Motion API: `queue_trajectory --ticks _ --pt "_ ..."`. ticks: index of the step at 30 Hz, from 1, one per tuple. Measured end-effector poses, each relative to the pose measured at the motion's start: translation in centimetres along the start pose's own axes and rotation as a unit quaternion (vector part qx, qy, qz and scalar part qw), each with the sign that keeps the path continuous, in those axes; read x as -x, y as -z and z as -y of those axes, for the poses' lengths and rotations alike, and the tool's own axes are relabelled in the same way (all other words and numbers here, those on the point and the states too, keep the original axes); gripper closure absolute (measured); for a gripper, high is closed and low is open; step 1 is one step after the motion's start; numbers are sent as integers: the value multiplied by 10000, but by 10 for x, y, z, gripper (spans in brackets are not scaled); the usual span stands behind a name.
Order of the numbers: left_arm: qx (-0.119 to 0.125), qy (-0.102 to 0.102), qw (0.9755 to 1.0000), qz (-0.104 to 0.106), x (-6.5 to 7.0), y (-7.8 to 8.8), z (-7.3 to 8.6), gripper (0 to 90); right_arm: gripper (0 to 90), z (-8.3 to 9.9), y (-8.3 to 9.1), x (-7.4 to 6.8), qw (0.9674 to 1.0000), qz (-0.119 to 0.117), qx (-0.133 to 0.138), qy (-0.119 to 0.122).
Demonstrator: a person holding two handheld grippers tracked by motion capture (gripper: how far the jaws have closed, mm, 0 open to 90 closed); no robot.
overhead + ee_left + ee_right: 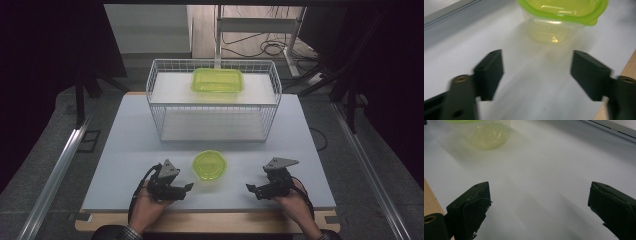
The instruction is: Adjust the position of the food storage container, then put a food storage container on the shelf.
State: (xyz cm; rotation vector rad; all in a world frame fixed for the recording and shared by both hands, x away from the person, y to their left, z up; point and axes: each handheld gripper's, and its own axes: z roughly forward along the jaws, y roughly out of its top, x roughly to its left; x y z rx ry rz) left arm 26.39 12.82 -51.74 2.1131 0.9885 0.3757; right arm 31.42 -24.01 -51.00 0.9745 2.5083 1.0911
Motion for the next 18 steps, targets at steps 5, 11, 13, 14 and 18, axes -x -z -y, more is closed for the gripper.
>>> queue_trajectory --ticks 5,11,13,14,18 --pt "-81 -95 9997 -224 3 8 10 60 46 0 0 -1 10000 -59 0 34" --pt "108 136 9995 -252 -2 15 20 24 22 0 -1 -1 9999 -55 23 149" --pt "162 165 9994 -249 -4 16 21 20 17 -1 0 -1 9998 -15 78 192" --pt "179 162 9994 -252 -5 16 21 20 17 -2 0 -1 9997 -42 145 189" --pt "162 53 9994 -316 -4 15 21 18 20 -4 0 0 9998 -124 159 61"
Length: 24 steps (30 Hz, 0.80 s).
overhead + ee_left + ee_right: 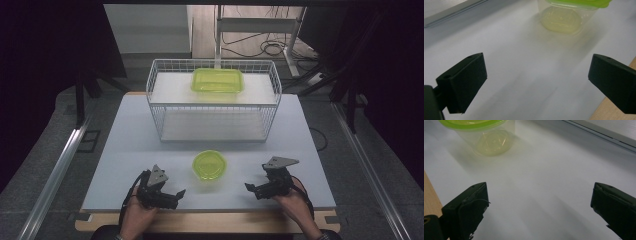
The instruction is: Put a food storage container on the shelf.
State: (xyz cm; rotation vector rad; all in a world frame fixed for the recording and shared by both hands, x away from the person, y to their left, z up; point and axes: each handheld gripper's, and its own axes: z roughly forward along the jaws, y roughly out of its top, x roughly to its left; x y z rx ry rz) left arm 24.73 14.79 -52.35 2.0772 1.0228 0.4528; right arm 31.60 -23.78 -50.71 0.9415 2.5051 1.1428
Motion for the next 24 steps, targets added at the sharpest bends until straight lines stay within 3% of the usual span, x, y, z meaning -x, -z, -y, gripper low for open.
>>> queue_trajectory --ticks 3,4,6,8,9,11,15,24 --pt "17 -62 10000 -42 1 0 0 18 24 -6 -3 1 9991 -269 -57 -330" --pt "25 -63 10000 -51 0 0 0 18 24 -6 -3 1 9991 -269 -57 -330" --pt "40 -57 10000 -64 0 1 0 18 24 -14 -8 3 9967 -504 -169 -609" --pt "37 -39 10000 -70 -1 1 0 18 26 -16 -9 4 9961 -546 -157 -682" --pt "37 -46 10000 -76 -2 1 0 18 39 -21 -11 7 9932 -683 -209 -921" --pt "46 -38 10000 -79 -2 1 0 18 73 -27 -11 10 9912 -787 -155 -1053" --pt "-9 -85 9999 -81 -1 0 1 19 142 -40 -14 15 9891 -891 -126 -1168" --pt "-18 -150 9998 -101 0 -1 1 19 270 -64 -32 15 9865 -1113 -253 -1171"
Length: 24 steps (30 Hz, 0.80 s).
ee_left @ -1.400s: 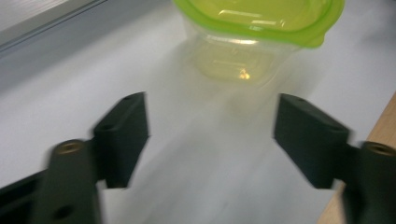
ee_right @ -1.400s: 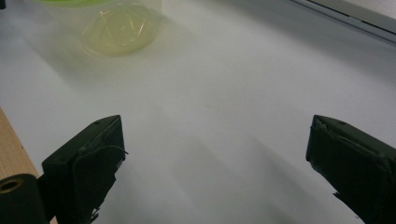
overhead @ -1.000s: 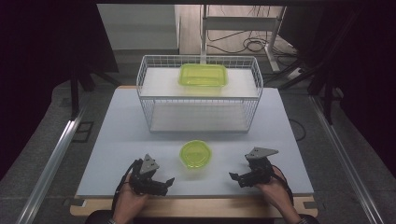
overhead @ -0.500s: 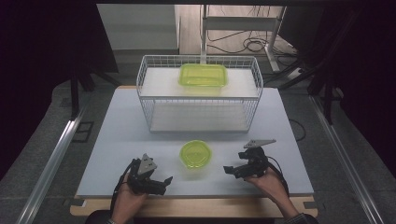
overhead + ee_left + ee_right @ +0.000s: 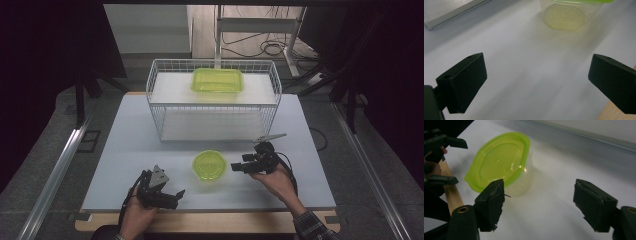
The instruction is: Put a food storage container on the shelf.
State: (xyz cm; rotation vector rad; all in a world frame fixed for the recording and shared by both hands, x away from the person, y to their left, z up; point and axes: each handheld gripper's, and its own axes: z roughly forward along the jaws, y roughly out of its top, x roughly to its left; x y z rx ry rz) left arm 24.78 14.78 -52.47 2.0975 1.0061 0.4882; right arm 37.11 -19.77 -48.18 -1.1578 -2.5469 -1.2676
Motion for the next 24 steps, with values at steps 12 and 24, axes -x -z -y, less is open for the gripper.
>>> queue_trajectory --ticks 12,24 --pt "-46 -51 10000 -9 1 -1 0 20 427 -26 -18 7 9992 -351 -44 -189" --pt "-108 -127 9999 10 2 -1 0 21 511 -35 -38 18 9941 -861 -265 -605"
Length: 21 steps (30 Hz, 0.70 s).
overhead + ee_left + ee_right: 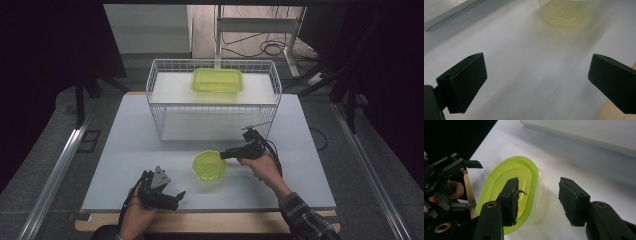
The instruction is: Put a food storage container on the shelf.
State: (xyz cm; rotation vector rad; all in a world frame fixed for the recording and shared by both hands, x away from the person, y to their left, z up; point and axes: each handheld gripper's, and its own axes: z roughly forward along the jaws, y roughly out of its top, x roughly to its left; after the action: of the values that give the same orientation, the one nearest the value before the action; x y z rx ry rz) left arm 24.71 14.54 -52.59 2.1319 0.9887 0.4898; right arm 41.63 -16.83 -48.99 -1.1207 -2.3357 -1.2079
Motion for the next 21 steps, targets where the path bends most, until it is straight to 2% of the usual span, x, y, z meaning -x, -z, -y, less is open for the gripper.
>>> queue_trajectory --ticks 7,13,16,21 --pt "-28 -39 10000 -7 1 0 0 21 594 -2 -8 1 9996 -174 -172 -120" --pt "-42 -81 10000 3 2 0 0 21 730 -5 -13 1 9986 -294 -322 -291" --pt "-30 -82 10000 -1 1 0 0 21 791 -5 -12 0 9983 -274 -390 -337" --pt "-6 -71 10000 8 1 0 0 21 806 -5 -9 -3 9973 -435 -390 -449"
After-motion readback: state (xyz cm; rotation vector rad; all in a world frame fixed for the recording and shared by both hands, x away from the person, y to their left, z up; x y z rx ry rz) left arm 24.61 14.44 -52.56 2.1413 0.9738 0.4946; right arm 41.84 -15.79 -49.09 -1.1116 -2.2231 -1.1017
